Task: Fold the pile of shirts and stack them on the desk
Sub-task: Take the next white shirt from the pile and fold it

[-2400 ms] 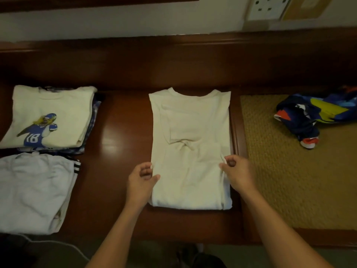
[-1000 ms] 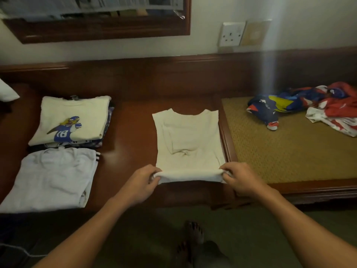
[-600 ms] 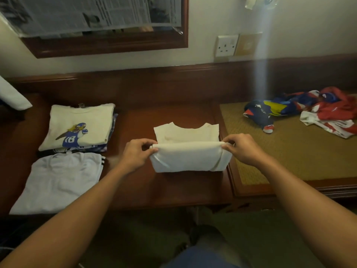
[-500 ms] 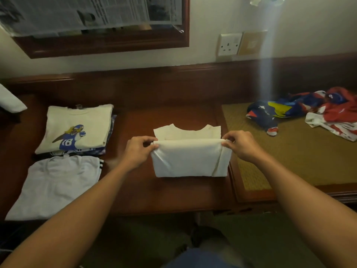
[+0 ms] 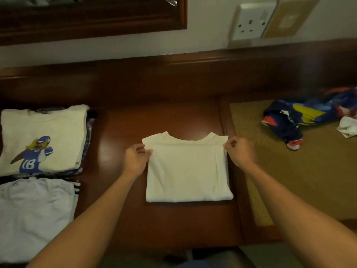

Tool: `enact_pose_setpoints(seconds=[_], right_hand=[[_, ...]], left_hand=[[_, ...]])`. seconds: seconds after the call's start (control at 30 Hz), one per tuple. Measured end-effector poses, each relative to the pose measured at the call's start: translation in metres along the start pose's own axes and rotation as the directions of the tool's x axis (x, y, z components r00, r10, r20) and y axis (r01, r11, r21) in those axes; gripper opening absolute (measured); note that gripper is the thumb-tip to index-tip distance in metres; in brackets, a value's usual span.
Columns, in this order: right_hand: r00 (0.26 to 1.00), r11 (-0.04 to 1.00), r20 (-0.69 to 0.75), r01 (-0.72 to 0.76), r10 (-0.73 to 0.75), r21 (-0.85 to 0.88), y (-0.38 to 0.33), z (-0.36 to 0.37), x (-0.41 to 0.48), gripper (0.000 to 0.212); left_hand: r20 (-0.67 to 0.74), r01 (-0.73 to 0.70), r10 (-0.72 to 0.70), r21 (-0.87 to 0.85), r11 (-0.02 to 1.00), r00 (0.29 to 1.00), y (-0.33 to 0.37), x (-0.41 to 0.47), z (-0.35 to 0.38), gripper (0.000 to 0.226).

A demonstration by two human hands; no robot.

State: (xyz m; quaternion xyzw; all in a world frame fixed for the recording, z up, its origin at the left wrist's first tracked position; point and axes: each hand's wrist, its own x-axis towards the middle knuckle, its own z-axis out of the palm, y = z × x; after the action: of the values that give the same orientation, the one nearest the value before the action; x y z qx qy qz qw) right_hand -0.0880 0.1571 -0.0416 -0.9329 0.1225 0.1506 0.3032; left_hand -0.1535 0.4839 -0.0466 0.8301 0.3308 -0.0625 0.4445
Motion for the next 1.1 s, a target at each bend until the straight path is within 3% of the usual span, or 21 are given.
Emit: enact_pose_setpoints(seconds=[0.13, 0.3, 0.43, 0.57, 0.7, 0.83, 0.93, 1.03, 1.1], right_hand=[[0.999, 0.997, -0.039, -0.010, 0.007, -0.073, 0.006, 0.013, -0.021, 0.036], [0.999, 0.988, -0.022, -0.034, 0.031, -0.154, -0.003, 0.027, -0.024, 0.026], [0.966, 0.965, -0.061, -0.244, 0.250, 0.091, 0.016, 0.010, -0.011, 0.027], [0.980, 0.976, -0.026, -0.192, 0.196, 0.102, 0.010, 0.008, -0.011, 0.023], [0.989, 0.989, 0.032, -0.143, 0.142, 0.031, 0.001, 0.017, 0.001, 0.033], [0.955, 0.904, 0.014, -0.284, 0.295, 0.318, 0.010, 0.012, 0.005, 0.038], [0.945, 0.891, 0.004, -0.309, 0.326, 0.332, 0.009, 0.008, -0.008, 0.049], [0.929, 0.855, 0.198, -0.367, 0.314, 0.366, 0.008, 0.000, -0.032, 0.040], [0.898, 0.915, 0.352, -0.348, 0.262, 0.205, 0.015, -0.001, -0.052, 0.033]], left_hand=[[-0.010, 0.038, -0.038, 0.042, 0.998, 0.999, -0.023, -0.013, 0.015, 0.035], [-0.083, 0.083, -0.083, -0.004, 0.997, 0.993, -0.019, -0.011, 0.025, 0.023], [-0.110, 0.128, -0.133, -0.053, 0.990, 0.985, -0.024, -0.001, 0.017, 0.029], [-0.019, 0.080, -0.080, 0.011, 0.997, 0.997, -0.020, 0.003, 0.019, 0.038], [-0.064, 0.057, -0.052, 0.086, 0.995, 0.997, 0.000, 0.010, 0.022, 0.033], [-0.152, 0.165, -0.167, -0.026, 0.986, 0.974, 0.002, 0.008, 0.020, 0.039], [-0.012, 0.111, -0.112, -0.048, 0.993, 0.994, -0.012, -0.002, 0.015, 0.041], [0.118, 0.089, -0.085, -0.030, 0.996, 0.989, -0.028, -0.018, 0.010, 0.042], [0.191, 0.118, -0.119, 0.016, 0.993, 0.974, -0.040, -0.037, 0.006, 0.036]])
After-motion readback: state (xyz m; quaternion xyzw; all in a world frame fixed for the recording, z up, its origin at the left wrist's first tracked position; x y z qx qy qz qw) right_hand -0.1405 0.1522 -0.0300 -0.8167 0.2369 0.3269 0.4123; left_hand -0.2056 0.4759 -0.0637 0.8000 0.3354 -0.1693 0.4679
